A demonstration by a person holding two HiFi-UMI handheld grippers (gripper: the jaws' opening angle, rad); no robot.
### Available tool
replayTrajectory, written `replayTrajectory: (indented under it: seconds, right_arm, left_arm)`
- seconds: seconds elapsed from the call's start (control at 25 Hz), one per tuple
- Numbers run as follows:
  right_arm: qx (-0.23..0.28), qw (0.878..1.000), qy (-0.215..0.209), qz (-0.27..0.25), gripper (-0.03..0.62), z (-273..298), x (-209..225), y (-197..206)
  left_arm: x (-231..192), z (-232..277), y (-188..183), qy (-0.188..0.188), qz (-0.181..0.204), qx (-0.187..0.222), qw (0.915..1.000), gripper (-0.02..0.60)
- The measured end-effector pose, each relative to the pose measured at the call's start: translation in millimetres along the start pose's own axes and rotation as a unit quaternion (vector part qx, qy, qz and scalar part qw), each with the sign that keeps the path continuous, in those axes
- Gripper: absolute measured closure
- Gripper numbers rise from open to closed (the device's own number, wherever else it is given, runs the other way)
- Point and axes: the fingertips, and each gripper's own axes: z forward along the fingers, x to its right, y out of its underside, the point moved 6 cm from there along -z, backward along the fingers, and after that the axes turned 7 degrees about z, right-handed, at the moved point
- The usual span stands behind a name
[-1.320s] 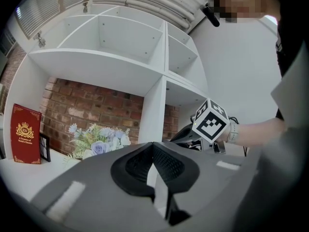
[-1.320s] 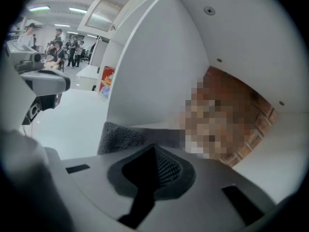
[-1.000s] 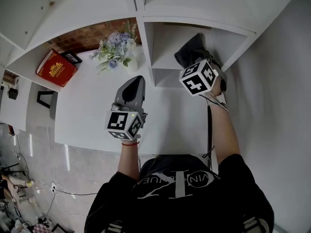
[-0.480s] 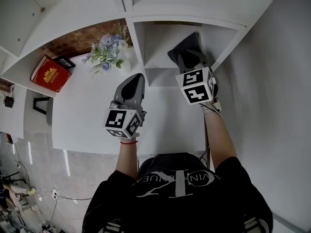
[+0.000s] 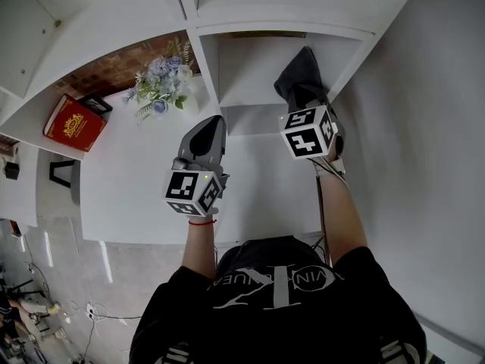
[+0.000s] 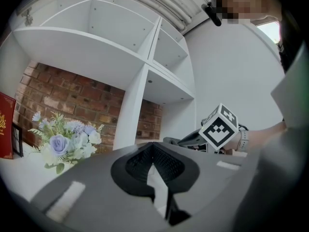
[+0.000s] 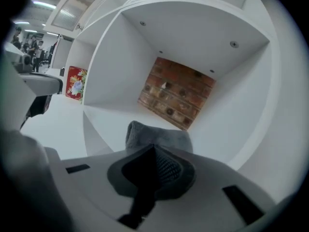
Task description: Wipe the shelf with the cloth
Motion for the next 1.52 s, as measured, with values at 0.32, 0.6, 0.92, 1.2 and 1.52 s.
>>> replayTrajectory:
  seconds: [0.32,0.6,0.92,1.2,1.52]
  right_arm:
    - [-0.061,0.997,-0.019,-0.049,0.585,21,-8,-18]
    - [-0.059,0.995,-0.067,-0.049,0.585,44,-19,-38]
    - [-0.037,0.987,-0.120,-0.096,0.585,76,-47,-73]
    - [-0.017,0.974,-0.180,-0.140,0.585,94,-80,-104]
    - [0.003,0.962,-0.217,-0.164,0.585,105,-89,-115]
  left_arm:
    - [-4,-5,0,-0.002,0.001,0.002,1.0000,0.571]
    - [-19,-17,3,-0.027,-0.001,-0.003,0.9996,0.571]
    - [-38,-28,6,-0.061,-0.001,-0.010,0.9981,0.571]
    - [-51,-45,9,-0.095,0.003,-0.022,0.9952,0.571]
    - [-59,-61,13,-0.125,-0.001,-0.031,0.9916,0.571]
